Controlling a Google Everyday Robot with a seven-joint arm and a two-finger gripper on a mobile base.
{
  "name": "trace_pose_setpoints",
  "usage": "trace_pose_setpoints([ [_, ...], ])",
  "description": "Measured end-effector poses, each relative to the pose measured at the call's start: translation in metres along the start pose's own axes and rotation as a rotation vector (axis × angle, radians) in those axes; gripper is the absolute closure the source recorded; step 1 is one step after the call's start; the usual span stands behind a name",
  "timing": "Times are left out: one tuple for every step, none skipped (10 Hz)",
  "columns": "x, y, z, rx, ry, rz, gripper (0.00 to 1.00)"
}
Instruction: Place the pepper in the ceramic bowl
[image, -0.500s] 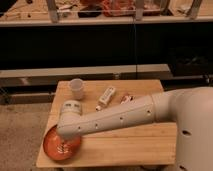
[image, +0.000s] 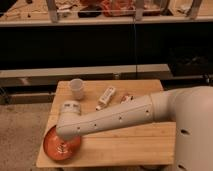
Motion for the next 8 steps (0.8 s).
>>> trace_pose_setpoints([
  [0.0001, -0.0002, 0.0001, 0.001, 0.001, -0.003, 0.58],
  [0.0, -0.0007, 0.0005, 0.001, 0.001, -0.006, 0.47],
  [-0.0001, -0.0011, 0.0006, 0.002, 0.001, -0.008, 0.42],
  [-0.0005, -0.0009, 0.0012, 0.002, 0.0, -0.013, 0.39],
  [-0.0005, -0.0012, 0.0012, 0.003, 0.0, -0.016, 0.37],
  [-0.0002, -0.0015, 0.0014, 0.004, 0.001, -0.02, 0.42],
  [-0.0003, -0.0021, 0.0017, 0.005, 0.001, -0.023, 0.48],
  [-0.0004, -0.0026, 0.002, 0.006, 0.001, -0.024, 0.55],
])
